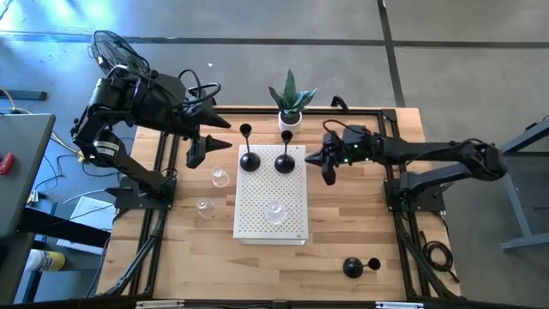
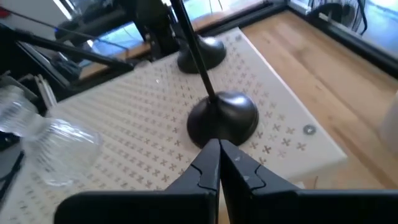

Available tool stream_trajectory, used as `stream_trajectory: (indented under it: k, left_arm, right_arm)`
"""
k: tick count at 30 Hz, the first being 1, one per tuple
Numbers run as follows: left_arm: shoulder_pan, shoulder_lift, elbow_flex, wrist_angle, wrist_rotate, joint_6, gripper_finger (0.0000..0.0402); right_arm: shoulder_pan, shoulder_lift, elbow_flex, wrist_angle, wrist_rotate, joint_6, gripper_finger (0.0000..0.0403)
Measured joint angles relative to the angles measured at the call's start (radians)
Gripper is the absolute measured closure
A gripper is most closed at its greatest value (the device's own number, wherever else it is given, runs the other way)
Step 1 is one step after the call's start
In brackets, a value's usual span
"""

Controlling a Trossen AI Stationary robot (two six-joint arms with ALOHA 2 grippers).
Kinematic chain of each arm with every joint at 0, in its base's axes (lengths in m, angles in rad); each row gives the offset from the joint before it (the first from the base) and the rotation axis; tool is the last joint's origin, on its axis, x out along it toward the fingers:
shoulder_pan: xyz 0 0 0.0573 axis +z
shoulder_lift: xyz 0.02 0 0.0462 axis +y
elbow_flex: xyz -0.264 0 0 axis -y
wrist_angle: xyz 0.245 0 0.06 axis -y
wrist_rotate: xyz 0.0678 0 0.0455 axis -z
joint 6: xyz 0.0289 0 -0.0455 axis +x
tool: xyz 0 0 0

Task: Pick & Place candle stick holders
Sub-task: Put the bottom transparent glass candle holder on the shelf

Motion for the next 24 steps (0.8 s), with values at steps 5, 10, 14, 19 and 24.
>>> stream_trajectory:
  k: [5,10,14,19,24]
  left_arm:
    - [0.000,0.000,0.000,0.000,-0.001,0.001,0.0152]
    - [0.000,0.000,0.000,-0.003,0.000,0.001,0.0152]
    - [0.000,0.000,0.000,0.009,0.000,0.022,0.0152]
    - [0.000,-0.014,-0.001,0.057,0.000,0.043,0.0152]
    - [0.000,-0.035,0.001,0.032,0.011,0.021,0.0152]
  right_arm:
    - [0.000,-0.073,0.000,-0.007,0.016,0.000,0.0403]
    - [0.000,-0.131,0.000,-0.035,0.044,-0.020,0.0403]
    - [0.000,-0.168,0.000,-0.041,0.044,-0.025,0.0403]
    - [0.000,-0.208,0.000,-0.041,0.042,-0.024,0.0403]
    - [-0.002,-0.216,0.000,-0.034,-0.008,0.026,0.0402]
